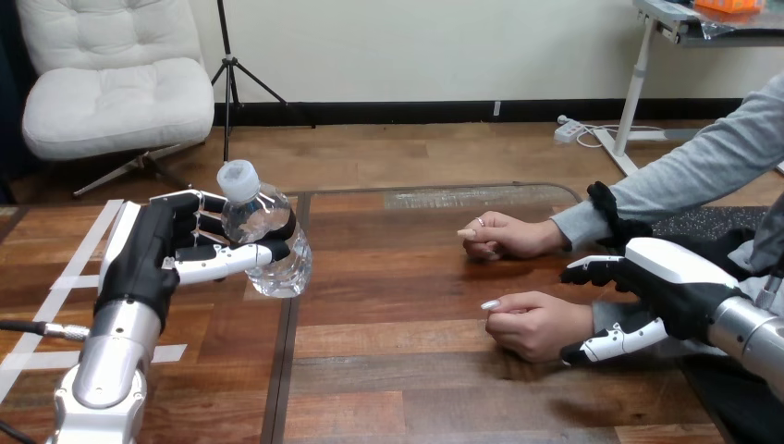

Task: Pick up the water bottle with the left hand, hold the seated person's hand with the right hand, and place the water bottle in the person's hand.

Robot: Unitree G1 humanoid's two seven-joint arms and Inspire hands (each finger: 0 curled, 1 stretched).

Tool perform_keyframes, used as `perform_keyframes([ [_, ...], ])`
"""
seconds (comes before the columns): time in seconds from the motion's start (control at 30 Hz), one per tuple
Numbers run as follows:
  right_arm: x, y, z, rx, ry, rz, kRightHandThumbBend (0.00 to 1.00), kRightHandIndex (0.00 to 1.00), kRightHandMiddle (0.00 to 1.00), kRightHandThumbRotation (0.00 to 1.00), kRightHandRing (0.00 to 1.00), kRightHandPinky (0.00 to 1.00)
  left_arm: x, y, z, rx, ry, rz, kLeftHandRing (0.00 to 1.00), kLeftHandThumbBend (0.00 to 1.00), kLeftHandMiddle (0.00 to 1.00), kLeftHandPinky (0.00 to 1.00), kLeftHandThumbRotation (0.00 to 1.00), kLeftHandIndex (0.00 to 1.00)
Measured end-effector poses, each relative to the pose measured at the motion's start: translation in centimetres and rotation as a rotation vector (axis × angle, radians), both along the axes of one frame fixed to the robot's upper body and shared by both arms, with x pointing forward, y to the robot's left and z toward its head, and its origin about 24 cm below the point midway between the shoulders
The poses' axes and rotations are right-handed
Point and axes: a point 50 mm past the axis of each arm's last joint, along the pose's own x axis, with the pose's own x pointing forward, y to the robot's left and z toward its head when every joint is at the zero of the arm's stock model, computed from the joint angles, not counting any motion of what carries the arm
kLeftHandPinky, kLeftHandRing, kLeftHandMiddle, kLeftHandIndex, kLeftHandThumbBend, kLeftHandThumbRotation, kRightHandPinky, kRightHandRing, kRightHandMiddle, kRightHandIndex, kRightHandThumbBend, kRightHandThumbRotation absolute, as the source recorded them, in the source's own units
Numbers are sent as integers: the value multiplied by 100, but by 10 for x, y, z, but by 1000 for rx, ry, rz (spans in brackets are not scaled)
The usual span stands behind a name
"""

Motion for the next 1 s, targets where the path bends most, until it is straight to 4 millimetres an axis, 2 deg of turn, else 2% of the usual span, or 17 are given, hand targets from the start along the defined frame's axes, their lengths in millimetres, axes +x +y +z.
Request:
perform_keyframes([
  [0.6, 6, -6, 10, -75, -6, 3, 100, 82, 84, 34, 84, 79, -1, 4, 1, -6, -2, 11, 37, 68, 42, 30, 0, 44],
  [1.0, 9, -8, 9, -131, 7, -3, 100, 82, 84, 24, 83, 75, -1, 5, 1, -9, -2, 14, 37, 68, 42, 30, 0, 44],
])
